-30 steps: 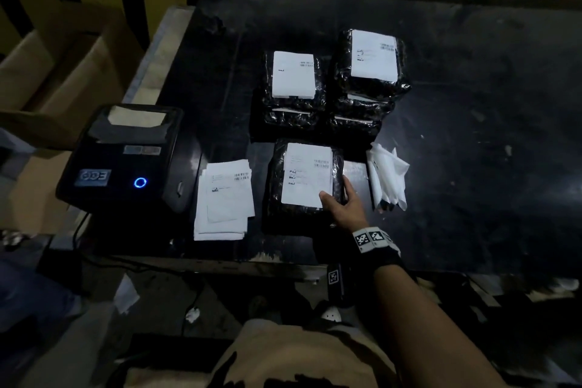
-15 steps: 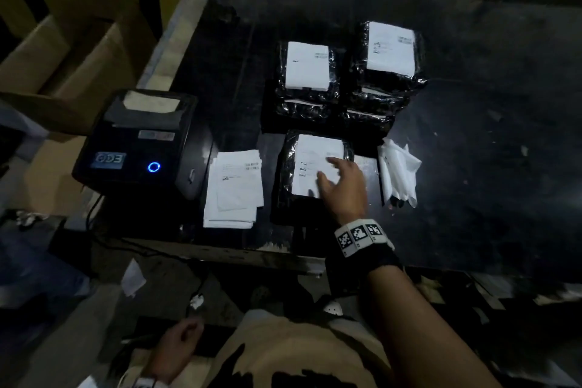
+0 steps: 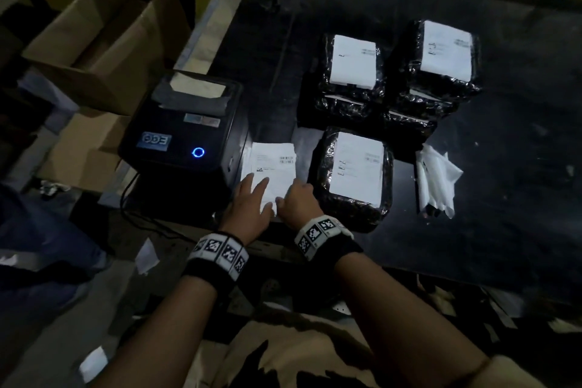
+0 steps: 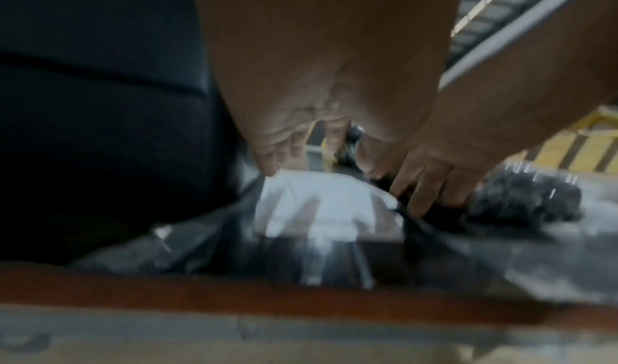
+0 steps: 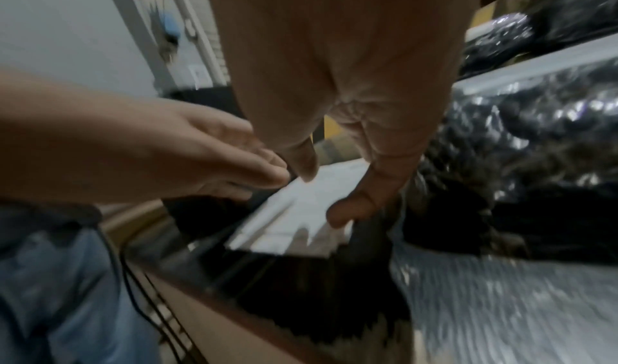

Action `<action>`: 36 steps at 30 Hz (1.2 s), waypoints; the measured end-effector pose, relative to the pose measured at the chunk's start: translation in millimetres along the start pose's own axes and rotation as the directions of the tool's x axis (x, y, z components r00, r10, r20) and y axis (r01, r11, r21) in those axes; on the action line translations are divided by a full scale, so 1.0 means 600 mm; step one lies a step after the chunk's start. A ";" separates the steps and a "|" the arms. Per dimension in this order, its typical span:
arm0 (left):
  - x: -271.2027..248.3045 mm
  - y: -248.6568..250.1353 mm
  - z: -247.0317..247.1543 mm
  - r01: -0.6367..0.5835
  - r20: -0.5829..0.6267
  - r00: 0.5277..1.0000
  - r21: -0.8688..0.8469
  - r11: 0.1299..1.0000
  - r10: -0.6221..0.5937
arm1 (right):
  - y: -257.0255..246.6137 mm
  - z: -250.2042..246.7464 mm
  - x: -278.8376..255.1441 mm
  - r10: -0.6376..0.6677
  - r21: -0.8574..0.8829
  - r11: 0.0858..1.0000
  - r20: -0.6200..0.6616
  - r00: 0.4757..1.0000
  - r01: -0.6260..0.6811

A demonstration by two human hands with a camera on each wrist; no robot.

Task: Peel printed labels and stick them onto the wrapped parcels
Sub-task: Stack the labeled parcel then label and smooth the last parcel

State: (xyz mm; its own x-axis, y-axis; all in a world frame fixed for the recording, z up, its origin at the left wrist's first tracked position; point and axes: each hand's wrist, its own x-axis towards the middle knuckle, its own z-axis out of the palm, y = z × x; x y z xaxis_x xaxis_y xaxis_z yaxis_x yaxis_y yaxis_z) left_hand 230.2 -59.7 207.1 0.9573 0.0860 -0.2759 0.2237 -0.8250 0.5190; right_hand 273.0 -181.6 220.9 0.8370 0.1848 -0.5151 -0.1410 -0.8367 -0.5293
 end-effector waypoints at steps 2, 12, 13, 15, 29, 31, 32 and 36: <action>0.010 -0.001 0.004 0.031 0.061 0.998 0.051 0.998 -0.034 | -0.004 0.000 0.002 0.046 0.018 0.999 -0.010 0.999 -0.046; 0.029 -0.027 0.008 -0.011 -0.027 1.000 0.079 0.997 0.013 | -0.016 -0.022 0.013 0.158 0.315 0.945 -0.186 0.970 -0.093; 0.030 -0.029 0.009 -0.011 -0.030 0.999 0.074 0.997 0.014 | -0.017 -0.026 0.011 0.141 0.306 0.949 -0.210 0.967 -0.072; 0.032 -0.031 0.009 -0.018 -0.042 0.999 0.060 0.998 0.021 | -0.019 -0.037 0.003 0.117 0.298 0.954 -0.243 0.963 -0.040; 0.031 0.095 -0.061 -0.265 -0.113 0.962 -0.173 0.949 0.249 | 0.048 -0.162 -0.034 0.067 0.543 0.815 -0.436 0.897 0.203; 0.036 0.138 -0.071 -0.350 -0.141 0.935 -0.239 0.906 0.325 | 0.052 -0.175 -0.037 0.083 0.664 0.712 -0.402 0.912 0.228; 0.040 0.157 -0.073 -0.380 -0.151 0.924 -0.256 0.889 0.351 | 0.053 -0.183 -0.041 0.087 0.731 0.643 -0.367 0.926 0.230; 0.052 0.218 -0.072 -0.431 -0.159 0.902 -0.325 0.842 0.401 | 0.060 -0.218 -0.055 0.041 0.858 0.460 -0.279 0.959 0.230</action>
State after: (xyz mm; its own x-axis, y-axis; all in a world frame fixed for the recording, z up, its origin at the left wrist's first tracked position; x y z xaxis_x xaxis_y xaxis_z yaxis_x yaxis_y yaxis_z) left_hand 297.3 -140.8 301.2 0.9826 -0.1639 0.0878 -0.1650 -0.5504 0.8185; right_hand 309.4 -285.6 307.0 0.9448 -0.0012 -0.3276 -0.3259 0.0999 -0.9401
